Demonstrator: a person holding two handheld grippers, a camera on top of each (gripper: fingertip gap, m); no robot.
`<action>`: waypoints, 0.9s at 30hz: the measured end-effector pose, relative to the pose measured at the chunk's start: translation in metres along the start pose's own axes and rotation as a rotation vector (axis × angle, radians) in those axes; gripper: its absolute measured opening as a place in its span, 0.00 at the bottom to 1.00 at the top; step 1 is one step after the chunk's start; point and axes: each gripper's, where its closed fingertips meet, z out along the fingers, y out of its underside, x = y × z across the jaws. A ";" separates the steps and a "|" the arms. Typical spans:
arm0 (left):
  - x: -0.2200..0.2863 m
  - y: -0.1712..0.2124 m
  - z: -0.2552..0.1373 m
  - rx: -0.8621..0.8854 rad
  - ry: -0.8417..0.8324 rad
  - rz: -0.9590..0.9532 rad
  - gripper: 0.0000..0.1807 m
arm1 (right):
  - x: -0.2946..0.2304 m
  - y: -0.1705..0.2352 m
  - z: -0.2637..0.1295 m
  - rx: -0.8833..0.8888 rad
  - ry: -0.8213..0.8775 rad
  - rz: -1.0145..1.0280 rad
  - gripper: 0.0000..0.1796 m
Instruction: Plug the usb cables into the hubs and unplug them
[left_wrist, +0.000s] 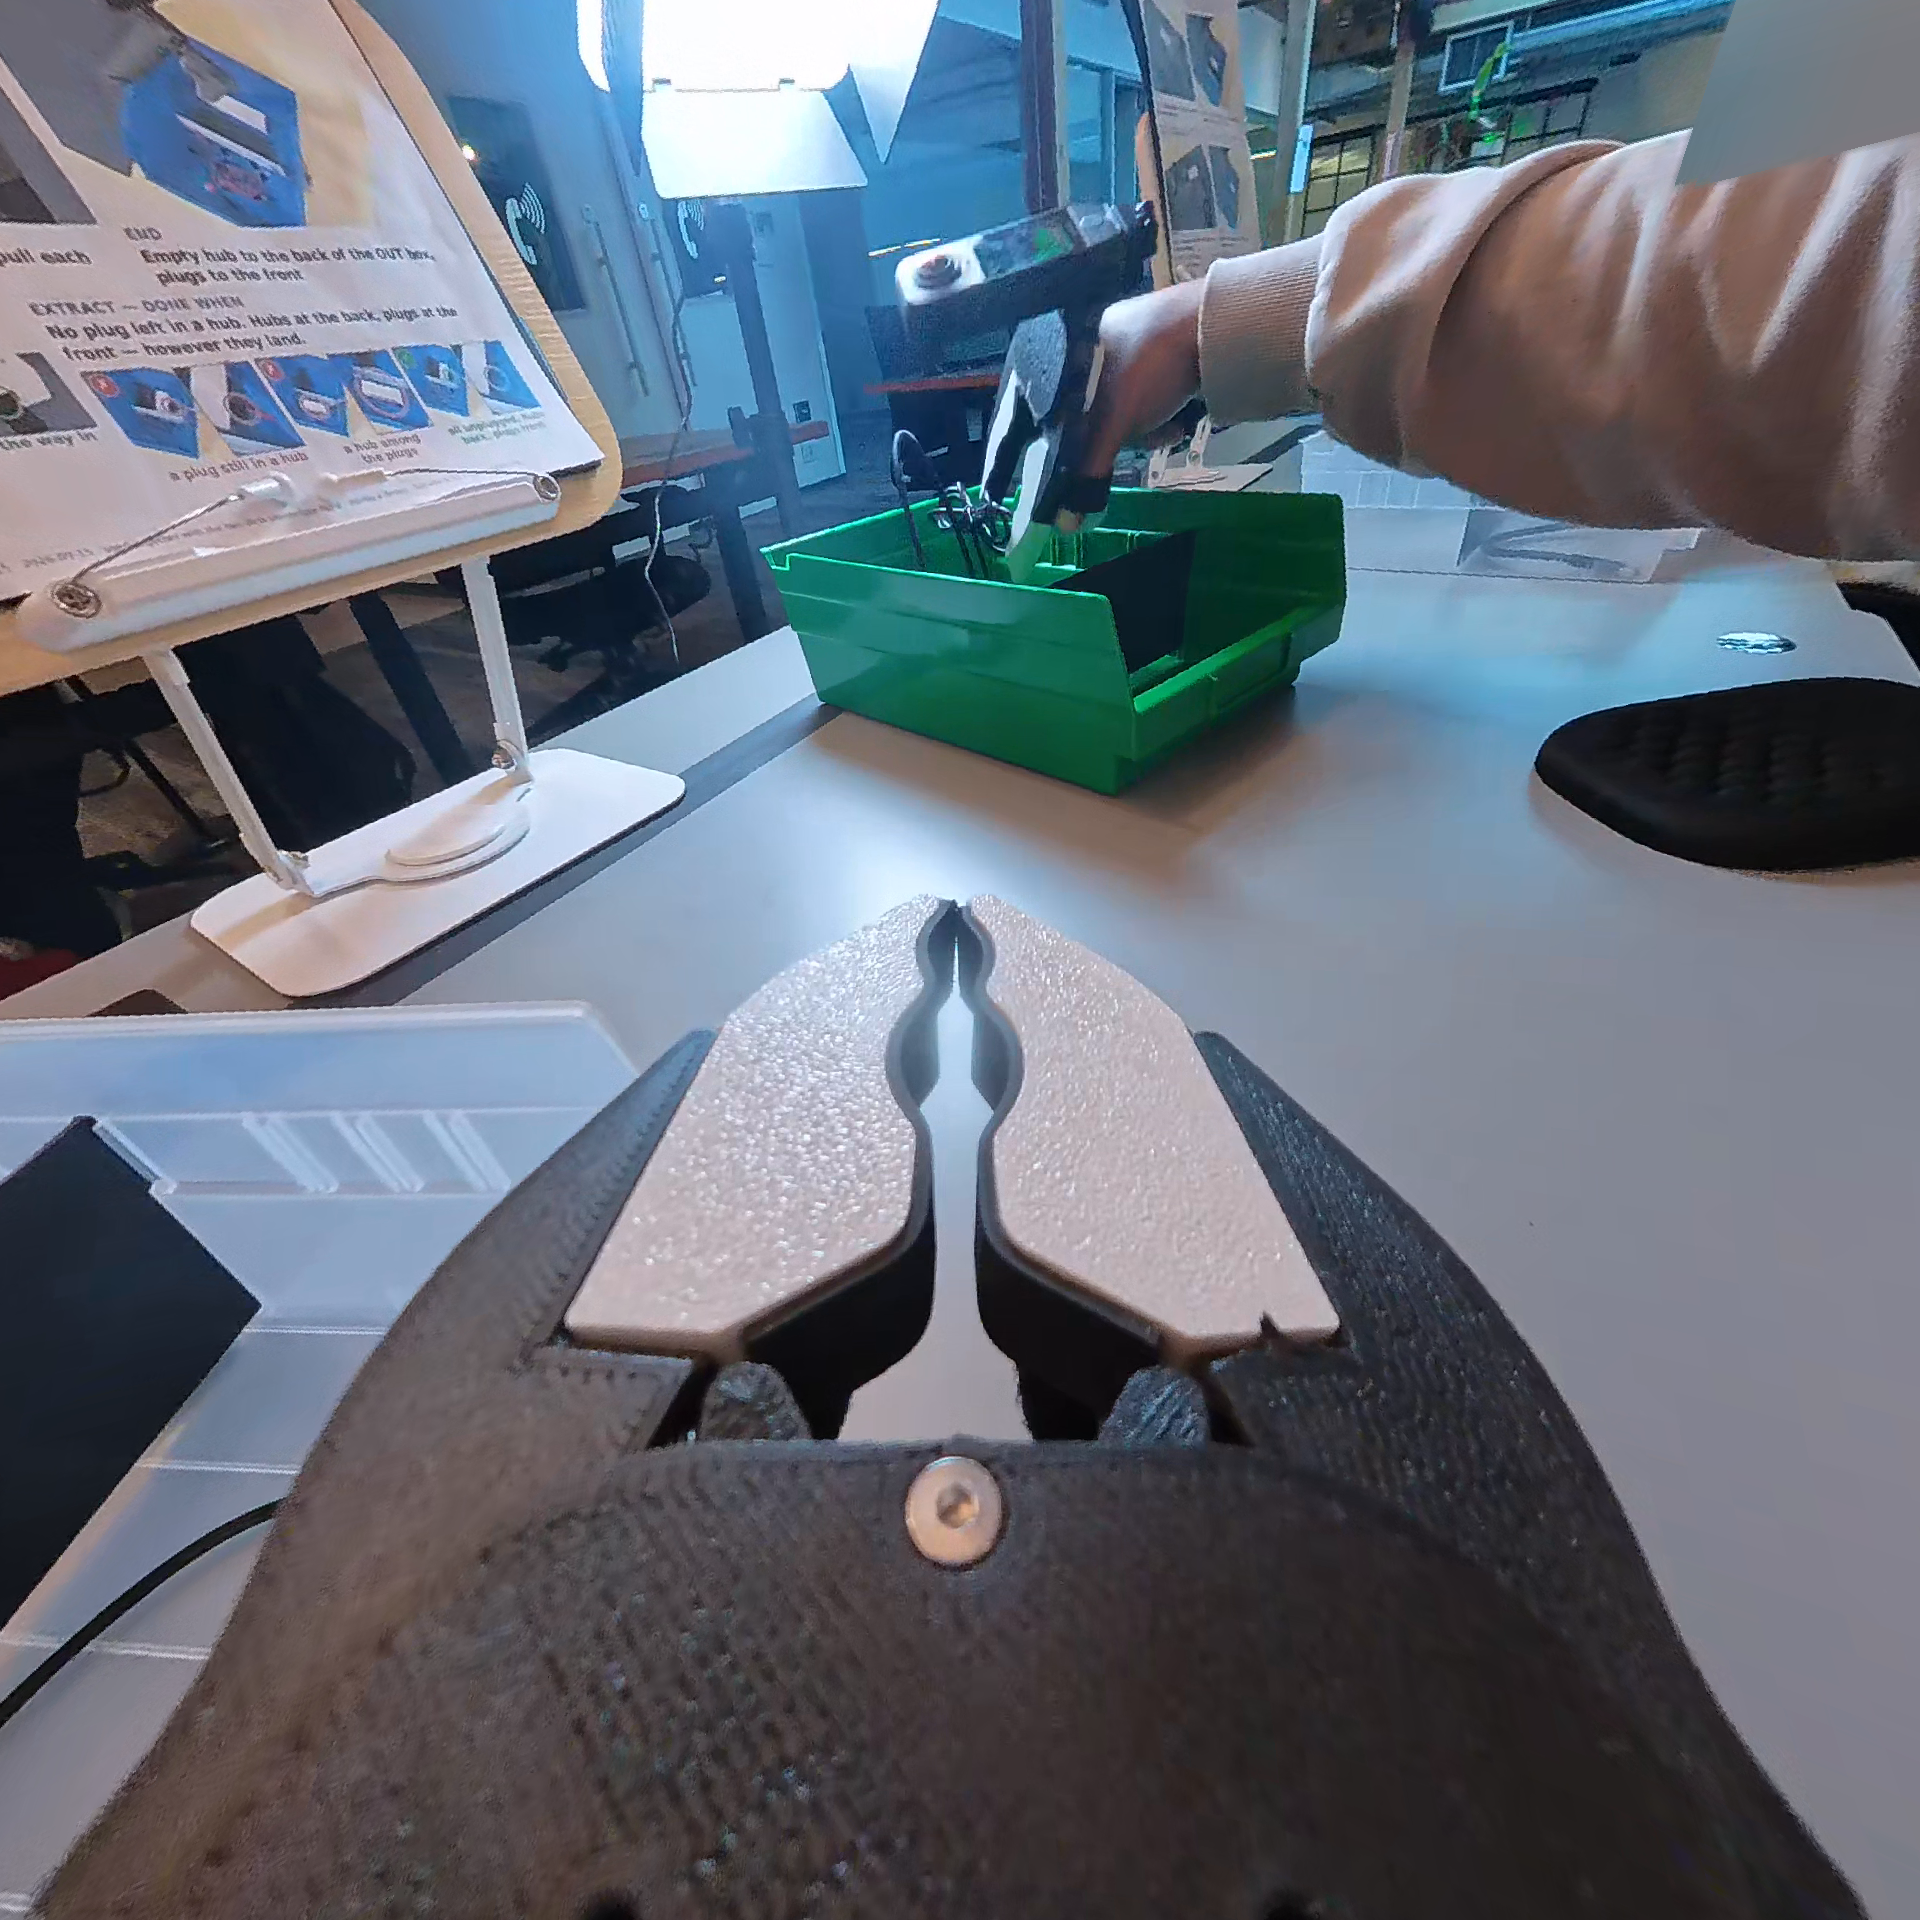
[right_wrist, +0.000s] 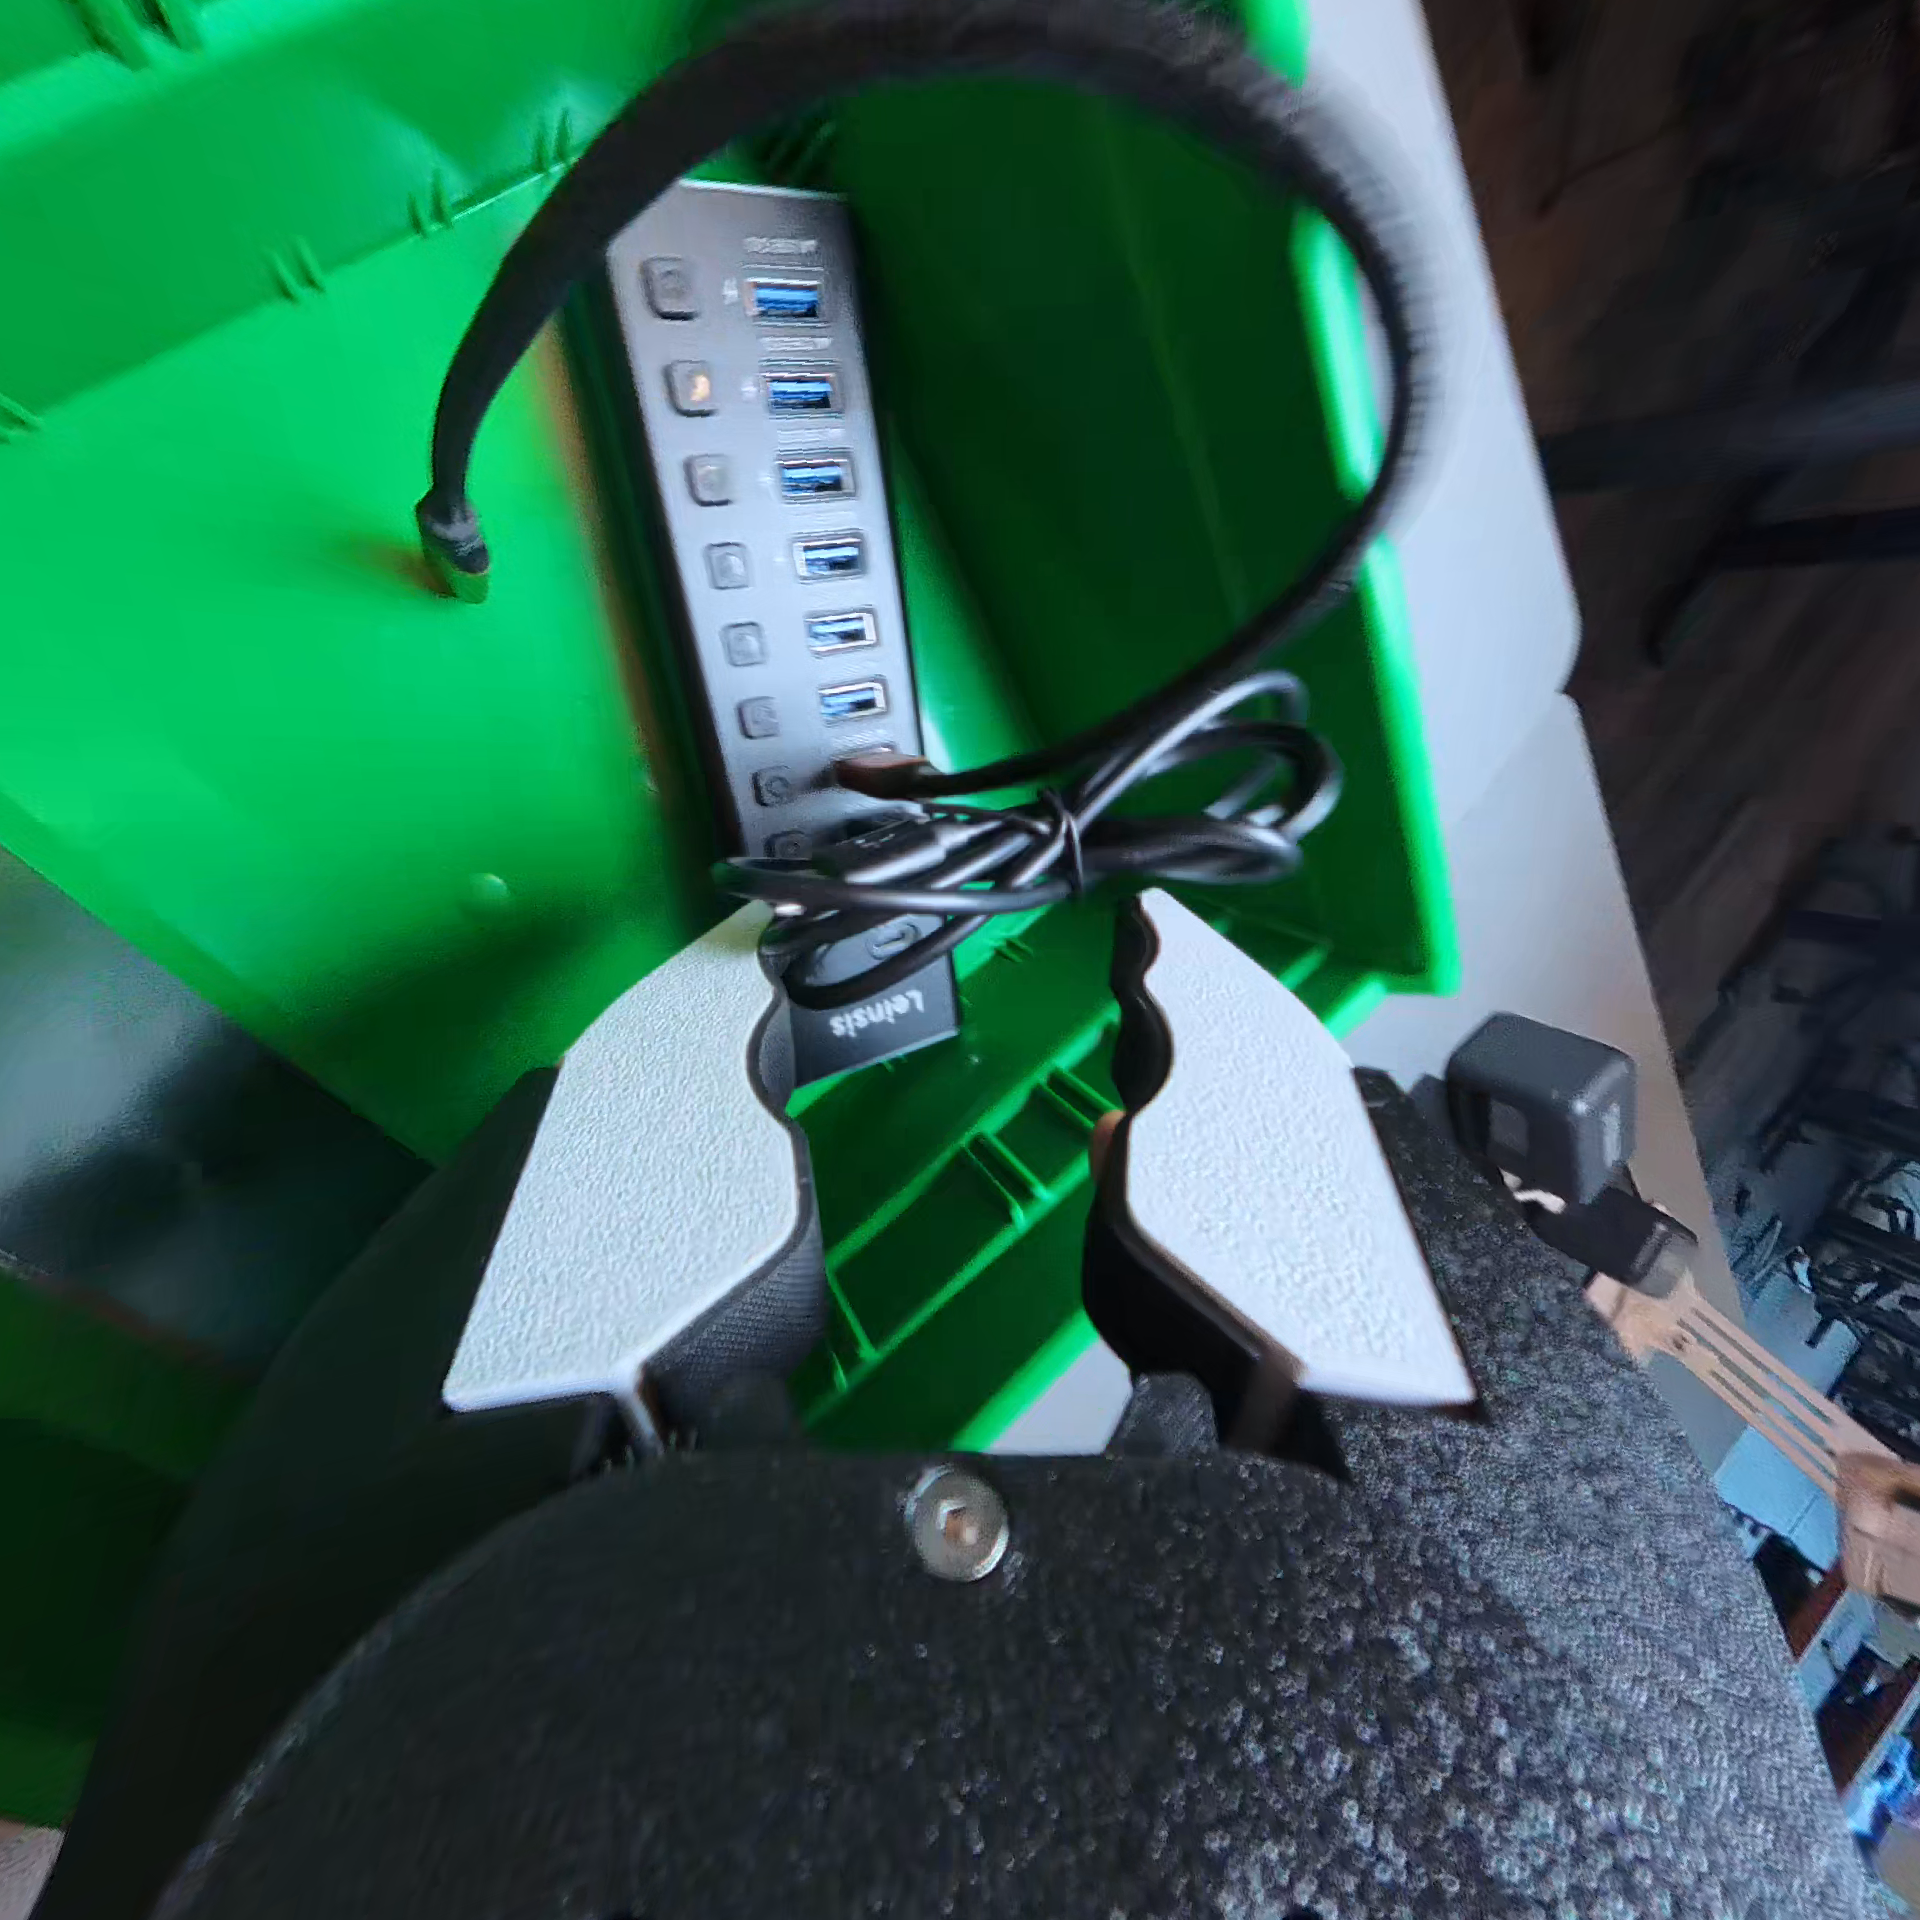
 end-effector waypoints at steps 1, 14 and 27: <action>0.001 -0.001 0.000 0.001 0.001 0.003 0.00 | 0.004 0.001 -0.007 0.022 0.018 0.017 0.33; 0.005 0.002 0.001 -0.037 -0.006 -0.009 0.00 | -0.075 0.004 -0.133 0.607 0.033 0.211 0.31; -0.017 0.008 -0.001 -0.051 -0.130 -0.029 0.21 | -0.220 0.008 -0.162 0.964 -0.094 0.342 0.27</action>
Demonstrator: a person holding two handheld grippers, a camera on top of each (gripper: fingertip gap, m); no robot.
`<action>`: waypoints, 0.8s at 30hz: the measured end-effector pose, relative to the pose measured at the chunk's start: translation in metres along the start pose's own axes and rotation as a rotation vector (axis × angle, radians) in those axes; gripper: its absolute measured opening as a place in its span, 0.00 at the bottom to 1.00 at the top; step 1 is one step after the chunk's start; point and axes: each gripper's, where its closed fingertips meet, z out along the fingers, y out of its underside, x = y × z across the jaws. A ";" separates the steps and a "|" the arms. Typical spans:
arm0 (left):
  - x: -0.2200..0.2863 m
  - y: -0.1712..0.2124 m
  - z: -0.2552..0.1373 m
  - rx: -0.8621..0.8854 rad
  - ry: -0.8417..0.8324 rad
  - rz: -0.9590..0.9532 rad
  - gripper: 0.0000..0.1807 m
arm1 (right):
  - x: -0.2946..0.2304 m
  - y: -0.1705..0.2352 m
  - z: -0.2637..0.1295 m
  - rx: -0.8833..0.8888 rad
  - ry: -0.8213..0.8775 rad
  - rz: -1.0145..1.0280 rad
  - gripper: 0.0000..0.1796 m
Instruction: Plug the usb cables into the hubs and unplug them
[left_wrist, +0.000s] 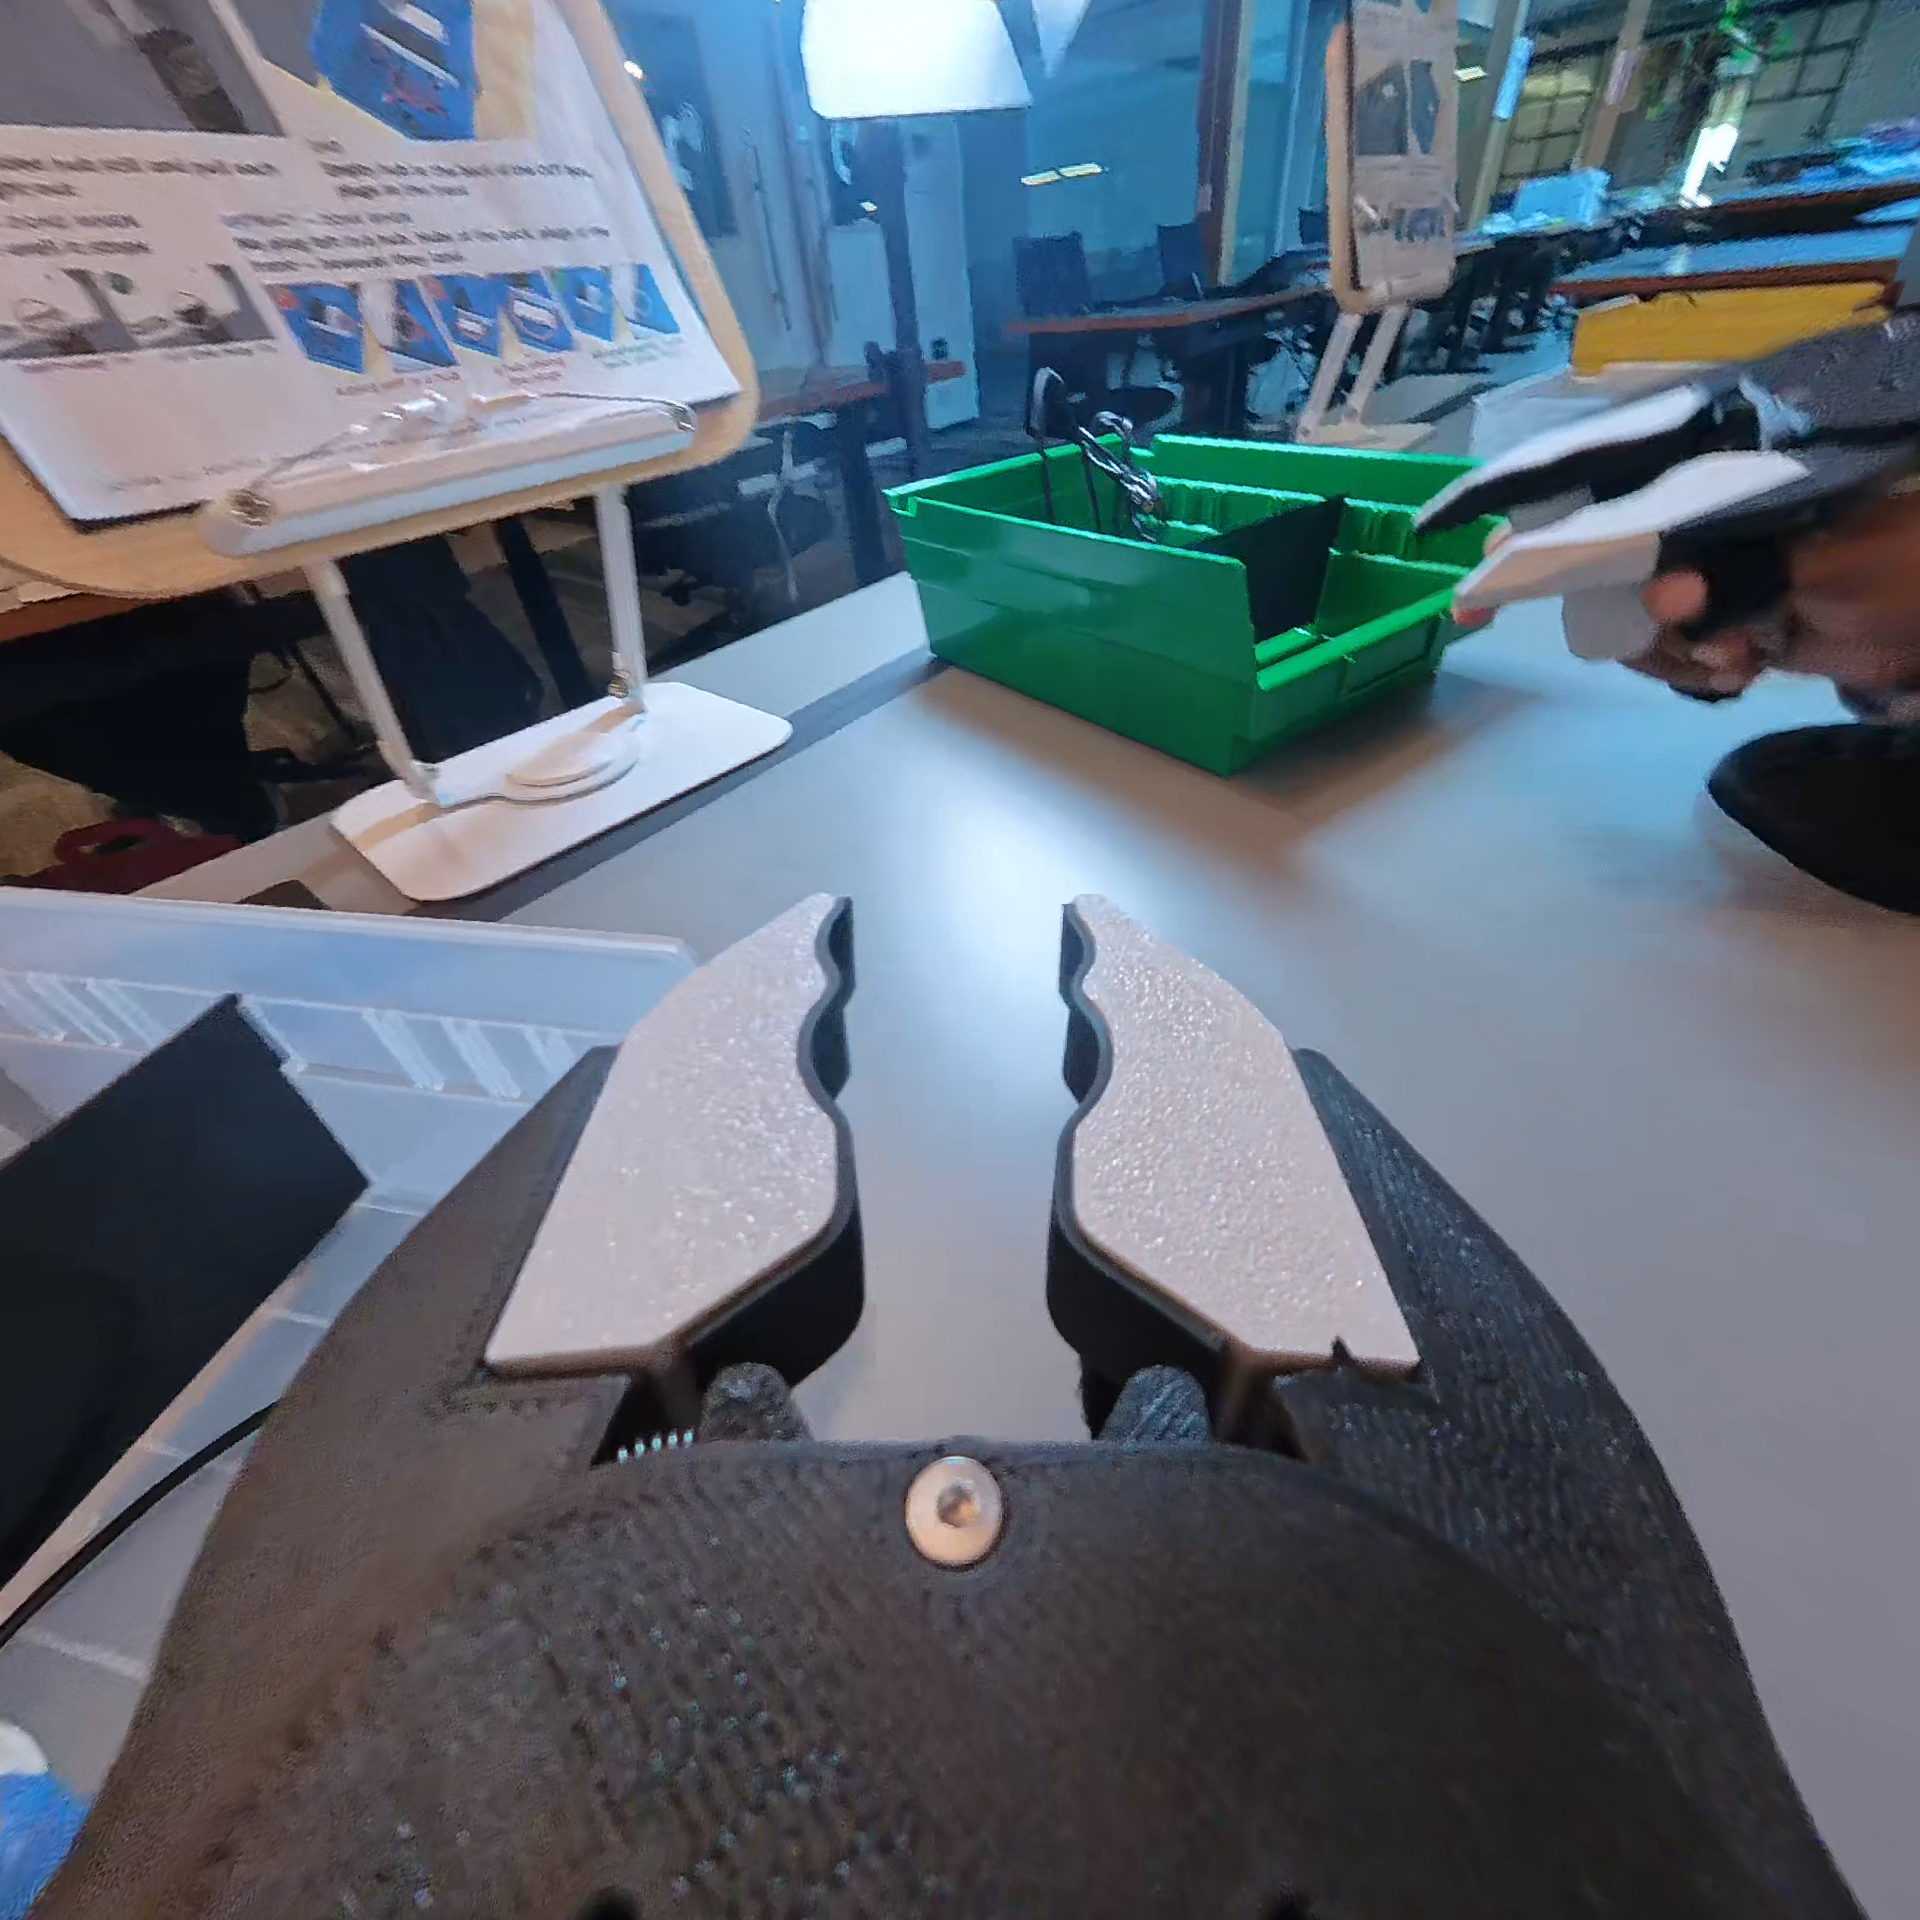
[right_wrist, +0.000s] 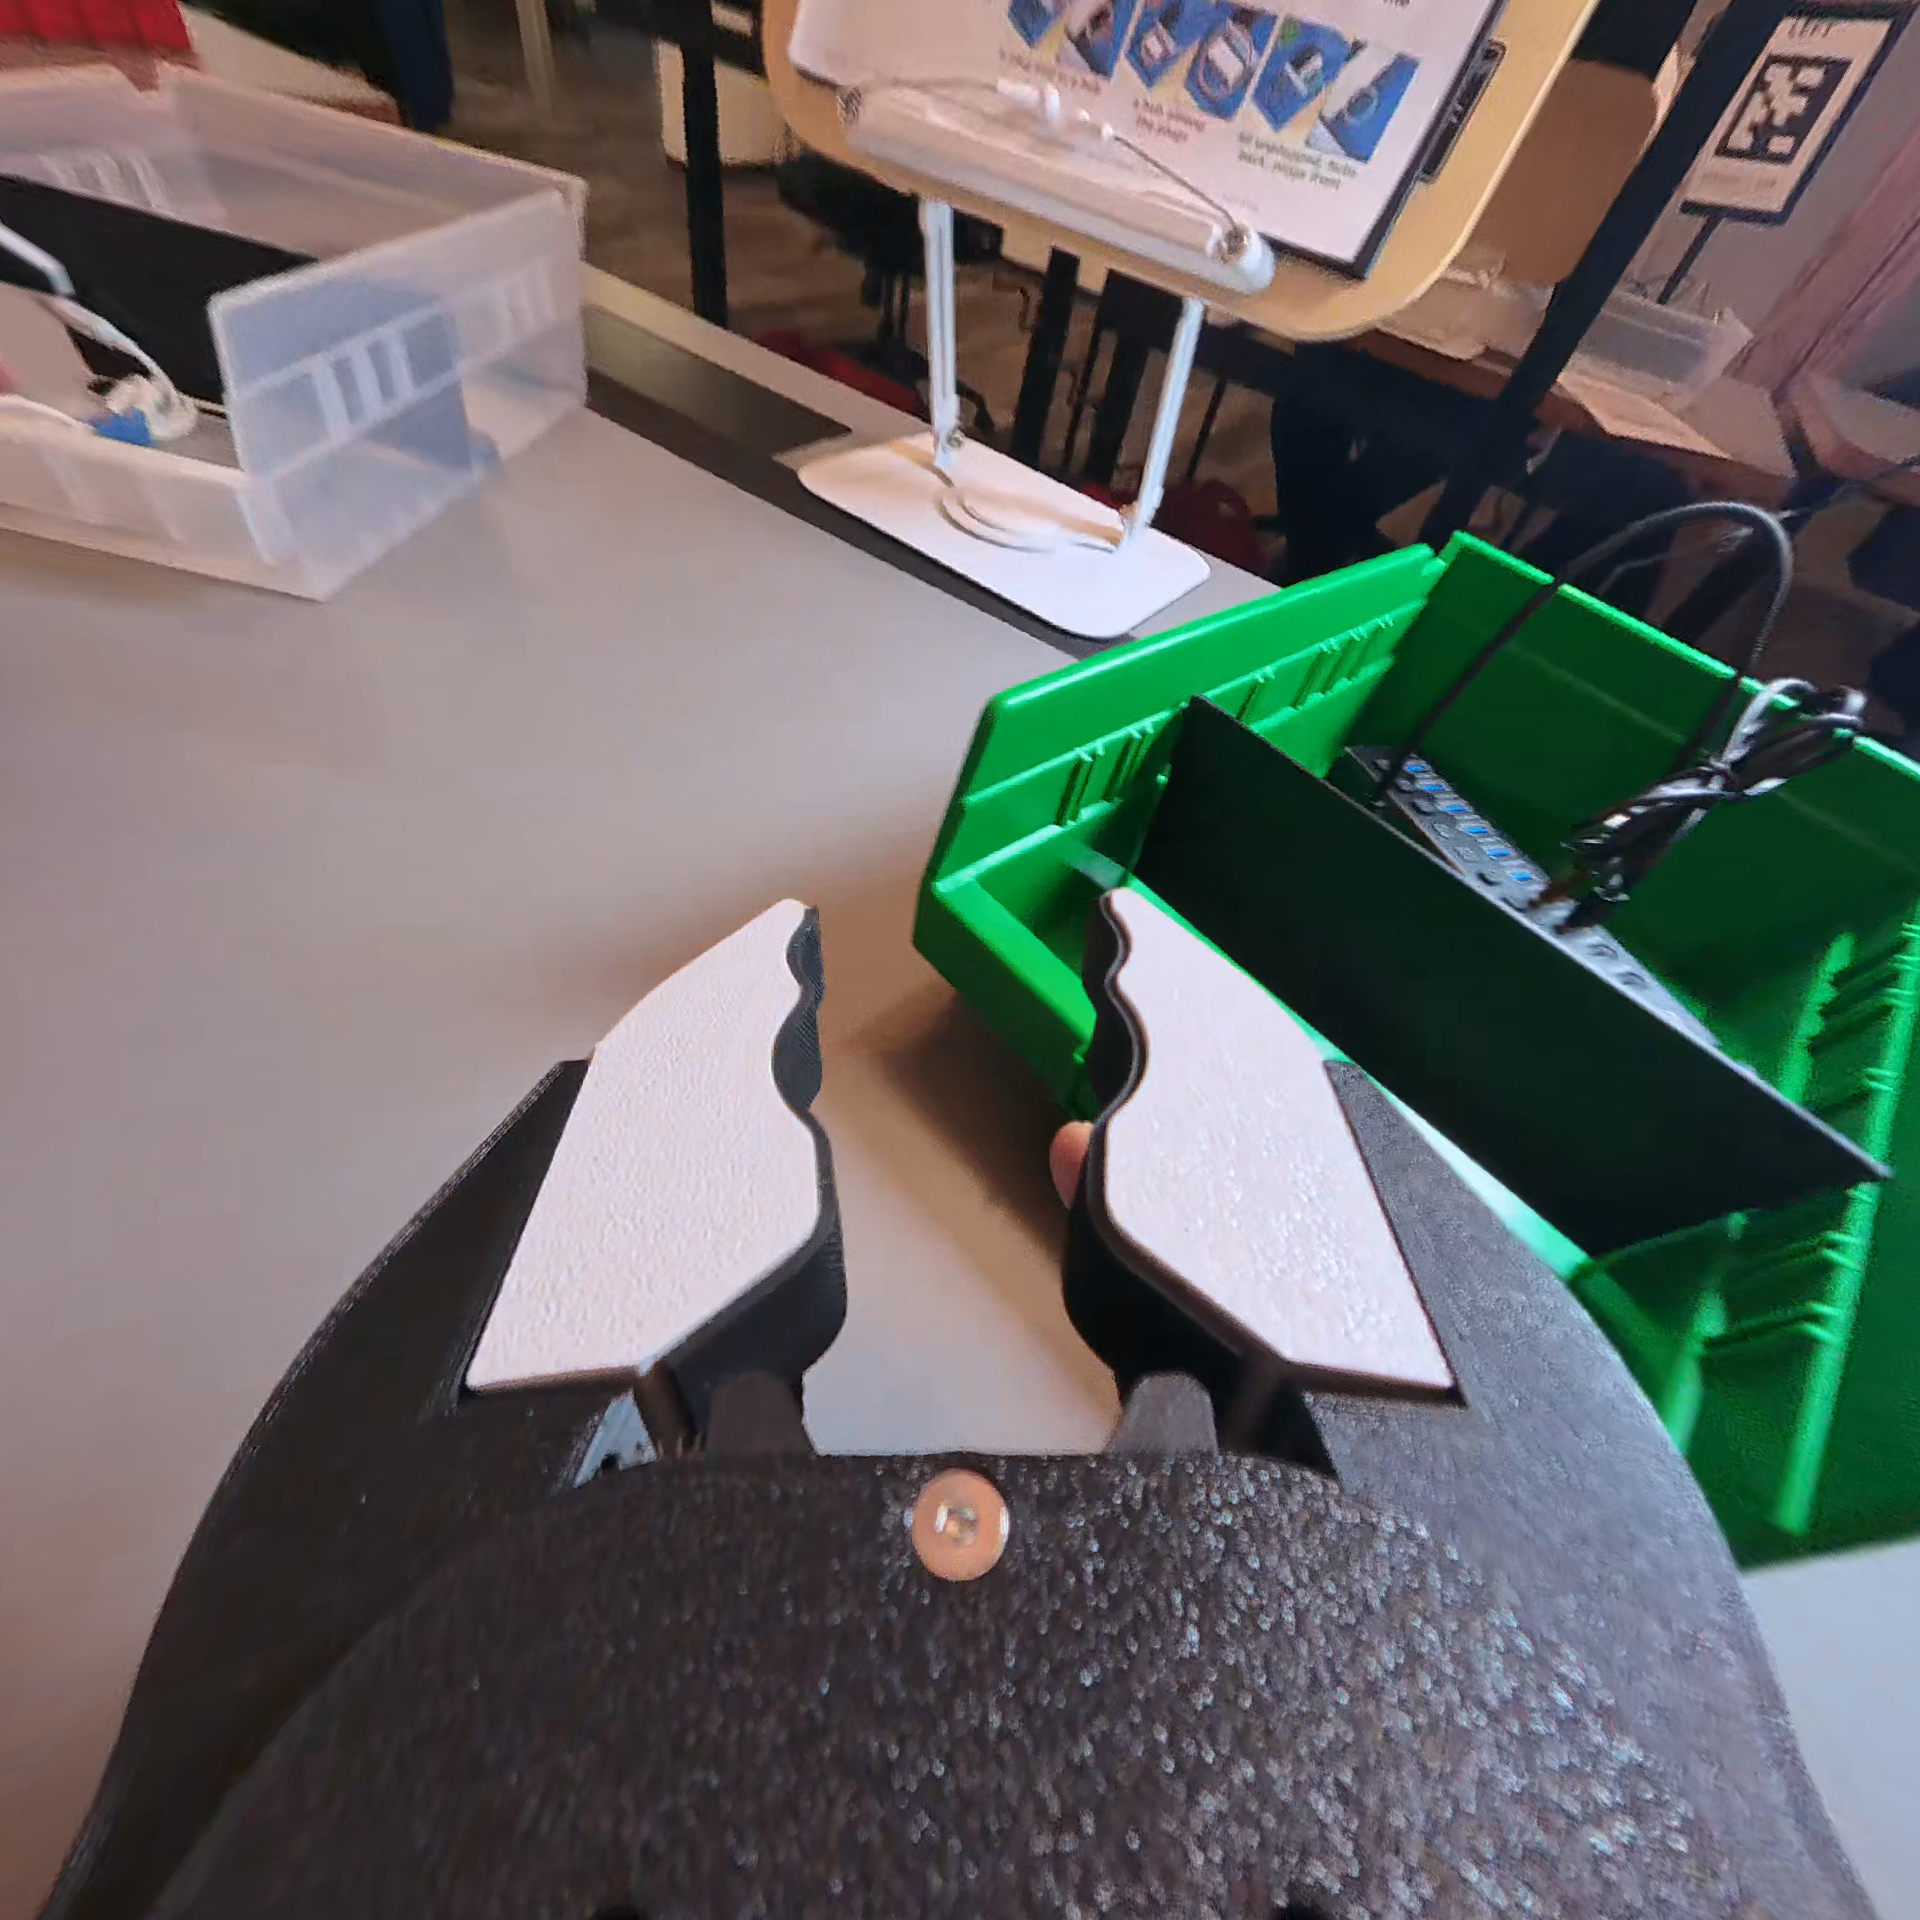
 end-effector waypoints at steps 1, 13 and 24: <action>-0.006 -0.004 -0.002 0.018 -0.033 -0.008 0.25 | -0.004 0.001 0.002 0.018 -0.016 0.010 0.26; -0.094 -0.033 -0.073 0.072 -0.468 0.068 0.00 | -0.029 0.008 -0.001 0.056 -0.147 0.000 0.25; -0.203 -0.039 -0.087 -0.311 -0.502 0.181 0.20 | -0.041 0.012 0.000 0.036 -0.173 -0.108 0.25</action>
